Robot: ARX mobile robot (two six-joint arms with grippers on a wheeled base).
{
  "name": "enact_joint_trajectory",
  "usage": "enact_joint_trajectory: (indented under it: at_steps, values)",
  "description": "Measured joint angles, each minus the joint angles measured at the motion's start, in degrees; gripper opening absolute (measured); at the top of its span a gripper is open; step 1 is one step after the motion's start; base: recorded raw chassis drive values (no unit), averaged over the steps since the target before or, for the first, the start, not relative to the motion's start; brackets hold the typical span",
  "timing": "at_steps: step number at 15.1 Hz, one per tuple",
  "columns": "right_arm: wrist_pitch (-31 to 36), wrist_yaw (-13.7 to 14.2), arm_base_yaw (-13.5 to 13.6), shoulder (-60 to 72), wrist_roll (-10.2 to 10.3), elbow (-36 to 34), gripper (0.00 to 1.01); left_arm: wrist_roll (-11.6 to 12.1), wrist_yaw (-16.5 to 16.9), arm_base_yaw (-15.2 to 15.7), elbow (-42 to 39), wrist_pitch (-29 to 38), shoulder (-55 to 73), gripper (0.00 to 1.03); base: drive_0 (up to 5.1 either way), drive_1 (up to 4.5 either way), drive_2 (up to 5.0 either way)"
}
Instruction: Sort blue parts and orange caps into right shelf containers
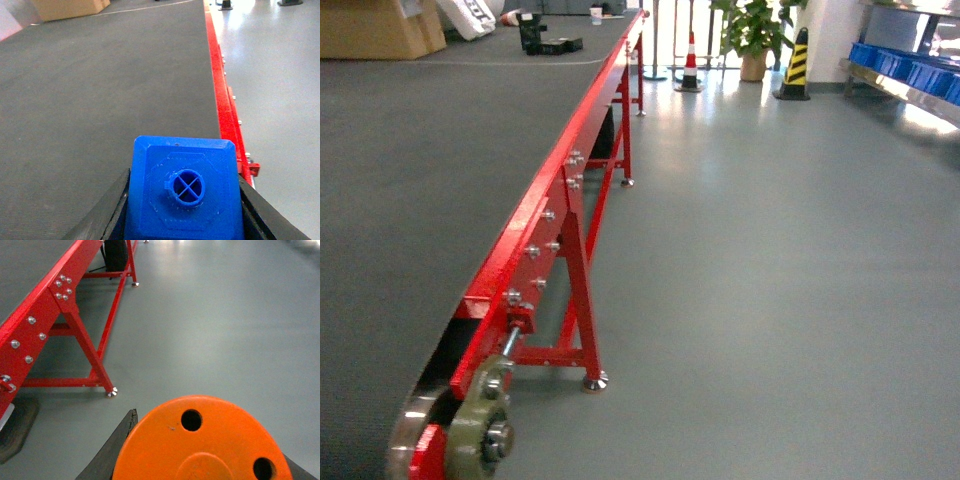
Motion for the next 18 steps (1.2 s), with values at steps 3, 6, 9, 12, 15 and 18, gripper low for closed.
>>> enact_joint_trajectory:
  at_steps: [3,6,9,12,15,18]
  values:
    - [0.00,0.02,0.00,0.00,0.00,0.00,0.43,0.00,0.00,0.00,0.00,0.00,0.00,0.45,5.1,-2.38,-2.4]
    - [-0.09,0.02,0.00,0.00,0.00,0.00,0.43,0.00,0.00,0.00,0.00,0.04,0.00,0.45,5.1,-2.35,-2.3]
    - [0.02,0.02,0.00,0.02,0.00,0.00,0.43,0.00,0.02,0.00,0.00,0.07,0.00,0.45,5.0,-2.42,-2.4]
    - [0.04,0.02,0.00,0.00,0.00,0.00,0.43,0.00,0.00,0.00,0.00,0.22,-0.04,0.45,5.0,-2.45,-2.4]
    - [-0.13,0.02,0.00,0.00,0.00,0.00,0.43,0.00,-0.07,0.02,0.00,-0.07,0.04,0.45,5.0,-2.45,-2.4]
    - [-0.07,0.02,0.00,0.00,0.00,0.00,0.43,0.00,0.00,0.00,0.00,0.07,0.00,0.45,5.0,-2.42,-2.4]
